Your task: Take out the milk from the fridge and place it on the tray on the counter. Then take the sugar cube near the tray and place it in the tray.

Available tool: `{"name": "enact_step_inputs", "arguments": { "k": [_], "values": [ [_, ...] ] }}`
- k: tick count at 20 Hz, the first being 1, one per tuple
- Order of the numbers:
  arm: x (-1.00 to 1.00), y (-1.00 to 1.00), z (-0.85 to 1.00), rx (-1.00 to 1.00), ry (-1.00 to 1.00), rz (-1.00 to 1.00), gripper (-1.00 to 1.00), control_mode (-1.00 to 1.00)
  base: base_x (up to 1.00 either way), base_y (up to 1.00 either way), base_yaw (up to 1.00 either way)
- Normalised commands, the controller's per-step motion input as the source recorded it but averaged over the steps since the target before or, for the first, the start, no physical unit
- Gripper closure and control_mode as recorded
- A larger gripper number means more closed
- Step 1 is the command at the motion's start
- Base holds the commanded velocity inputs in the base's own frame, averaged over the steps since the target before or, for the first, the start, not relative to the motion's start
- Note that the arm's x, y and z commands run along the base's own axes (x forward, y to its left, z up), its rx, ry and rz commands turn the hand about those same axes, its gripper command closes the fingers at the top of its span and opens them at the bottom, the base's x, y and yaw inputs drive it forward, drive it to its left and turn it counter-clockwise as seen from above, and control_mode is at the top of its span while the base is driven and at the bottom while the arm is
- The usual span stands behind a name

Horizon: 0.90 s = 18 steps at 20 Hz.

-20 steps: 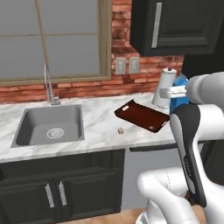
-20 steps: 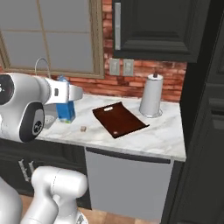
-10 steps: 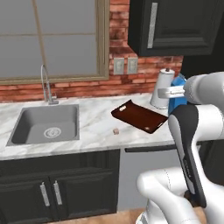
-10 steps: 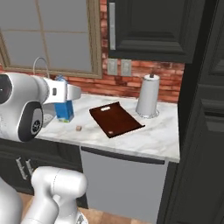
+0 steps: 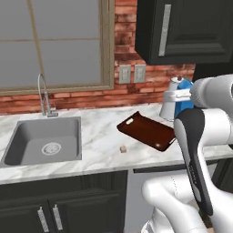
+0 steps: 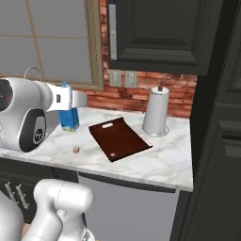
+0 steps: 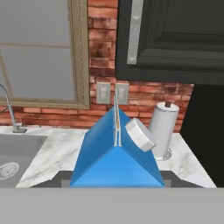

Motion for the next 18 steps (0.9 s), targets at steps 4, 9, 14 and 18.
{"name": "enact_step_inputs", "arguments": {
  "k": [4,9,14,18],
  "values": [
    [0.00,0.00,0.00,0.00,0.00,0.00,1.00,1.00,0.38,0.08,-0.03],
    [0.00,0.00,0.00,0.00,0.00,0.00,1.00,1.00,0.59,0.15,-0.07],
    [0.00,0.00,0.00,0.00,0.00,0.00,1.00,1.00,0.48,0.07,-0.09],
    [0.00,0.00,0.00,0.00,0.00,0.00,1.00,1.00,0.13,0.00,-0.06]
  ]
}}
